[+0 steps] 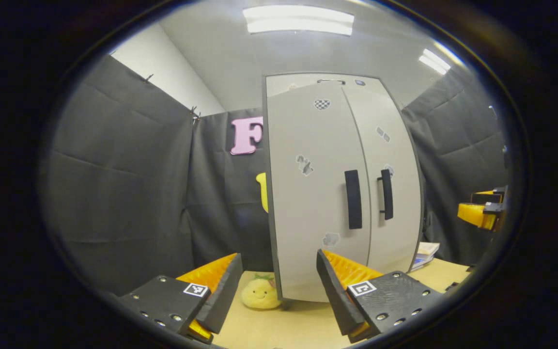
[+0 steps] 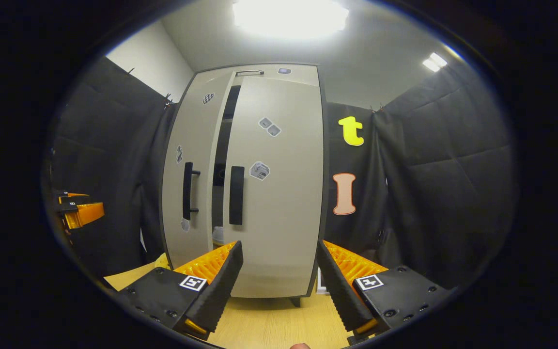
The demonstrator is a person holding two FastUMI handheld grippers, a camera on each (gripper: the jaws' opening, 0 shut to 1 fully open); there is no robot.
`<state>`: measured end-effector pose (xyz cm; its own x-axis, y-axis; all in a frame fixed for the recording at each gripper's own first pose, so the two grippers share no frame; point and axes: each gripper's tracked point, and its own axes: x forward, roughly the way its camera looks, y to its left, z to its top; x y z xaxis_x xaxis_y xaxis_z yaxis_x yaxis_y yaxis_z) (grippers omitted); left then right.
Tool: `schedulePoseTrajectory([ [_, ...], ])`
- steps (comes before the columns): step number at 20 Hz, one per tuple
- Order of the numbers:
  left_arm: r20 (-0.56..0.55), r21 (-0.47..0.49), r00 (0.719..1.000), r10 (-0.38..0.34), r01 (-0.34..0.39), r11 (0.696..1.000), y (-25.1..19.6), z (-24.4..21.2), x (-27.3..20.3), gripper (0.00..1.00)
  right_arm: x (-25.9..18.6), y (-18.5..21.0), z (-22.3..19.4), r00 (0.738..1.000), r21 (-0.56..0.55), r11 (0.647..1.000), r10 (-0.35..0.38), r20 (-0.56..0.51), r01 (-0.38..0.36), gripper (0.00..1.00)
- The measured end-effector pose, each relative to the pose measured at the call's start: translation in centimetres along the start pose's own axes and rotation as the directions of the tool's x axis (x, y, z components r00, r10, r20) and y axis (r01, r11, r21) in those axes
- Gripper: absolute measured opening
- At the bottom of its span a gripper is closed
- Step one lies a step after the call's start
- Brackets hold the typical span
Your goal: Grab one shoe with the right hand and put it into the shoe cabinet, grab the other shoe with the left hand and put it into the shoe cabinet; then close the right door with the right hand and the left door with the left hand.
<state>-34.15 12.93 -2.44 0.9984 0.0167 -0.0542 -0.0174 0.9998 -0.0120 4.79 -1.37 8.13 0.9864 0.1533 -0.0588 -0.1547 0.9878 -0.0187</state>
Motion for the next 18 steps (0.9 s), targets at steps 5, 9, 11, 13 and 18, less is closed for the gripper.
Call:
schedulePoseTrajectory([
  [5,-0.022,0.0,1.0,0.012,-0.012,1.0,0.6,-0.5,-1.8,0.88,-1.9,-0.7,-0.3,1.0,0.014,1.0,-0.011,0.003,0.011,0.92],
  [9,-0.013,0.015,1.0,0.021,-0.021,1.0,1.0,0.0,-2.6,0.88,-2.4,-0.8,-0.7,1.0,0.029,1.0,-0.011,-0.004,0.011,0.96],
  [11,-0.011,0.02,1.0,0.023,-0.023,1.0,1.0,0.1,-2.9,0.88,-2.4,-0.8,-0.8,1.0,0.026,1.0,-0.011,-0.004,0.011,0.92],
  [13,-0.011,0.023,1.0,0.027,-0.027,0.999,1.1,0.1,-3.1,0.88,-2.4,-0.7,-0.8,1.0,0.023,1.0,-0.01,-0.003,0.01,0.96],
  [18,-0.014,0.023,0.999,0.036,-0.036,0.999,1.4,0.1,-3.4,0.88,-2.4,-0.6,-0.7,1.0,0.024,1.0,-0.01,0.0,0.01,0.96],
])
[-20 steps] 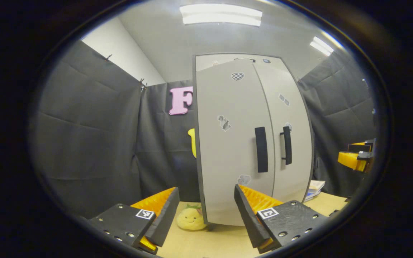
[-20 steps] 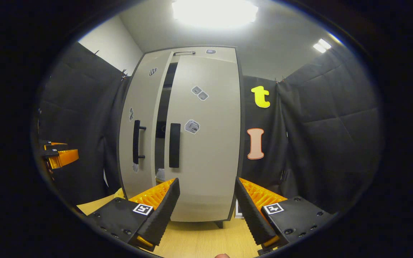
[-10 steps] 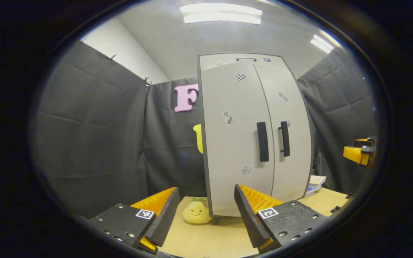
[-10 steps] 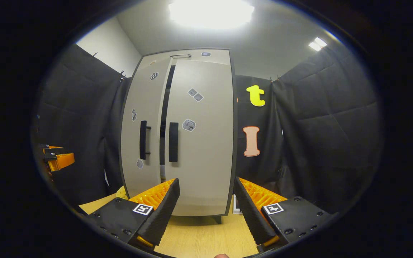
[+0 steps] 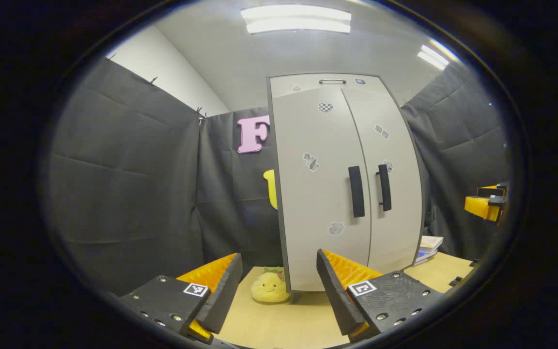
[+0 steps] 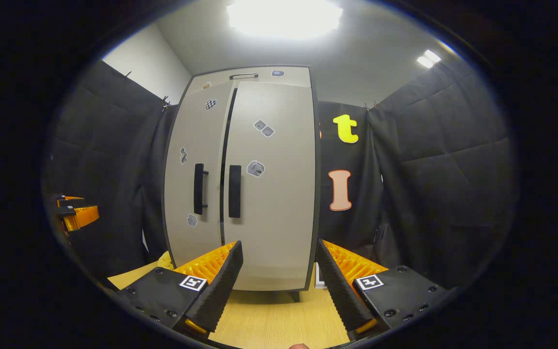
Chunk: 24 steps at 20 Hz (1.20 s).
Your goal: Grab one shoe with the right hand and put it into the shoe cabinet, grab the other shoe with the left hand and put it into the shoe cabinet; then close the right door with the right hand and the left door with the left hand.
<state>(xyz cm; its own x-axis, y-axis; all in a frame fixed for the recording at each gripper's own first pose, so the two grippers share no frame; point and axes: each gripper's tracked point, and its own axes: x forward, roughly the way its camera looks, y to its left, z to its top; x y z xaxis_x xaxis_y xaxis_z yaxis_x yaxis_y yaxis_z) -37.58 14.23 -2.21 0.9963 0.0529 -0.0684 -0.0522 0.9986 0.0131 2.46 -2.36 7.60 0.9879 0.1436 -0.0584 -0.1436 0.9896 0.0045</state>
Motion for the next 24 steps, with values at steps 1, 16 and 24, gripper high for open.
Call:
schedulePoseTrajectory([
  [1,-0.001,0.0,1.0,0.003,-0.003,1.0,0.1,-0.1,-0.1,0.88,0.1,-0.1,0.1,1.0,0.0,1.0,-0.002,0.002,0.002,0.96],
  [16,0.0,0.02,0.999,0.034,-0.034,0.999,1.6,-0.2,-0.5,0.88,0.5,0.2,0.7,0.999,-0.001,1.0,-0.03,0.022,0.03,0.96],
  [24,0.006,0.03,0.999,0.037,-0.038,0.999,1.9,-0.2,-0.4,0.88,0.7,0.4,0.8,0.999,-0.002,0.999,-0.037,0.02,0.037,0.92],
])
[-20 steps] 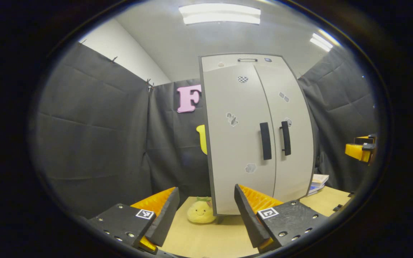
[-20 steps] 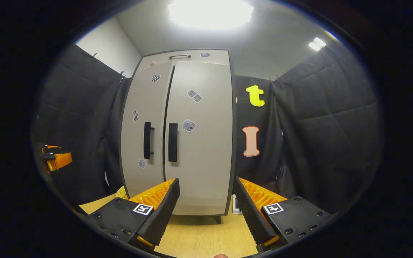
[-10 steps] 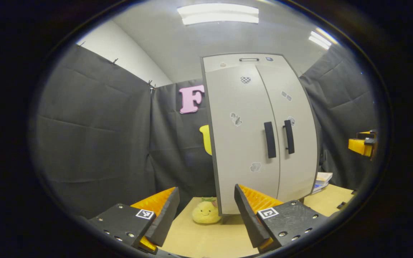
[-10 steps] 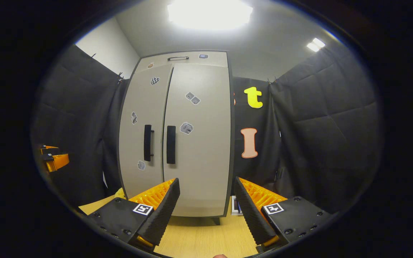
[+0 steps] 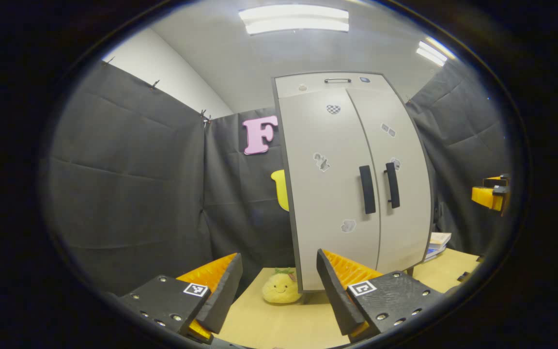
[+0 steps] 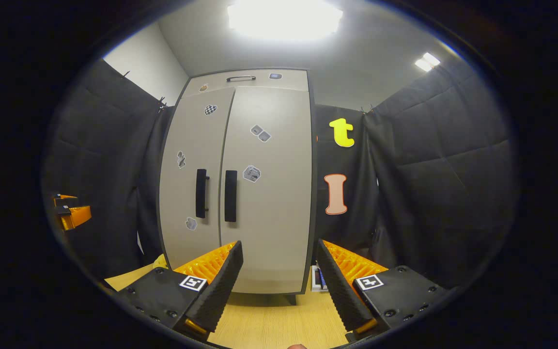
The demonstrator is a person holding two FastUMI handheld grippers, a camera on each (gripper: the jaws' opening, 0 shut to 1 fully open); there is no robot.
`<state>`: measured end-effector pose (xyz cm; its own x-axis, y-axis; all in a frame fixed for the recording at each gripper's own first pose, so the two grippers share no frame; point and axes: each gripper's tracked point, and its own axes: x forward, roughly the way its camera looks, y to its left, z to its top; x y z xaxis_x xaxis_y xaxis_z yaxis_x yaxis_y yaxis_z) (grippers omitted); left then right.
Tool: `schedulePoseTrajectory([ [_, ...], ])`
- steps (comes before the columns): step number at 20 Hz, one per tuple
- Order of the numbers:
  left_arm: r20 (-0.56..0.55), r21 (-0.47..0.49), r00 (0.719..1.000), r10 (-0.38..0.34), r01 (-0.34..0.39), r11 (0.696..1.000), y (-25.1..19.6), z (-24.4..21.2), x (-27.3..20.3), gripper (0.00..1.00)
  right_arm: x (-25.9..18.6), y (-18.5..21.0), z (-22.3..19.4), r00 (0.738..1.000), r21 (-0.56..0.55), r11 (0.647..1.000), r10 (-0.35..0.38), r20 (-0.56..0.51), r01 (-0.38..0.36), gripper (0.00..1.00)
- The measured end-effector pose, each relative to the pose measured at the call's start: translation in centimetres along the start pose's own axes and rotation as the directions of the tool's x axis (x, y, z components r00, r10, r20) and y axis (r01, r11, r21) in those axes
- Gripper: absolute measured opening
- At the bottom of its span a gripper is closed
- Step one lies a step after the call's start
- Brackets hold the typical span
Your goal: Grab one shoe with the right hand and put it into the shoe cabinet, grab the other shoe with the left hand and put it into the shoe cabinet; then close the right door with the right hand and the left door with the left hand.
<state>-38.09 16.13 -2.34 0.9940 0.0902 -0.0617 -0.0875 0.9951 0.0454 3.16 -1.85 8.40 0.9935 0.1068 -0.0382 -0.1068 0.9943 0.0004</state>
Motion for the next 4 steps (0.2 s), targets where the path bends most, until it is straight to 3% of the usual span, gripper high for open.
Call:
schedulePoseTrajectory([
  [4,0.0,0.003,1.0,0.002,-0.002,1.0,0.16,-0.1,0.38,0.88,0.09,0.09,0.06,1.0,0.003,1.0,-0.003,0.004,0.003,0.96],
])
